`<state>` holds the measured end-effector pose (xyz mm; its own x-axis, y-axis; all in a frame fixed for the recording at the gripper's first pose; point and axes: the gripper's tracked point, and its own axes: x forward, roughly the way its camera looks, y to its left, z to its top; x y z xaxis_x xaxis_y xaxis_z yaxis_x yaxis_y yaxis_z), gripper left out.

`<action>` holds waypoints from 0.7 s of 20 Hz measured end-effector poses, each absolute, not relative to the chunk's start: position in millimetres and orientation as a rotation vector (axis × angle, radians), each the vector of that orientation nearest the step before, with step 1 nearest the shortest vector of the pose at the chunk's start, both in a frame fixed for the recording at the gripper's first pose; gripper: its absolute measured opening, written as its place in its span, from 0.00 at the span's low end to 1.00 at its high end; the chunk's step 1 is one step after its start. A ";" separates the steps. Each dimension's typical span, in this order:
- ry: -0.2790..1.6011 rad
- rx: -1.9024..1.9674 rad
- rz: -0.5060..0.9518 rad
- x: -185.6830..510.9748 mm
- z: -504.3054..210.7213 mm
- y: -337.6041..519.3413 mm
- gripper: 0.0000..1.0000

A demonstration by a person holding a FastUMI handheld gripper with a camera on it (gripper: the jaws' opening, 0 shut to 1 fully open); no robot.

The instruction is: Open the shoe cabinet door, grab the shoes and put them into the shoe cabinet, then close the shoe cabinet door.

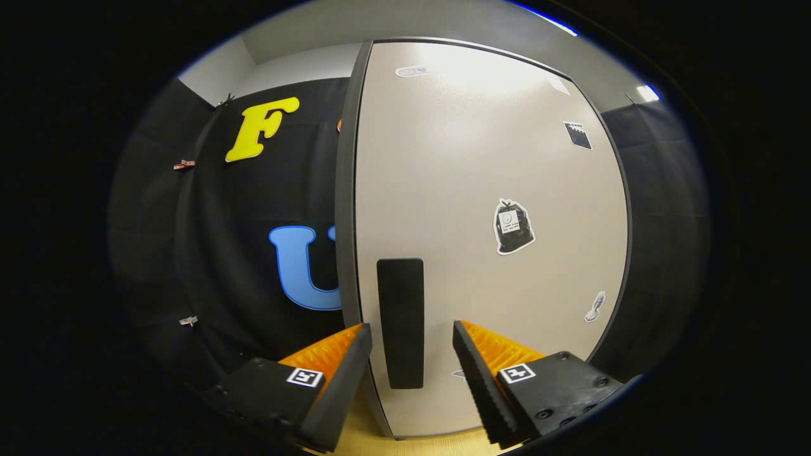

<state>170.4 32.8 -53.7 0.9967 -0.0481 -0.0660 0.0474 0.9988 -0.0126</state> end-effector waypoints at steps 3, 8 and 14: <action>0.065 -0.009 -0.048 172.1 -54.5 33.7 0.80; 0.054 -0.004 -0.043 178.6 -54.7 37.1 0.56; 0.058 -0.018 -0.057 183.2 -58.3 37.8 0.38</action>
<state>183.2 37.8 -58.3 0.9967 -0.0578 -0.0573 0.0567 0.9982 -0.0192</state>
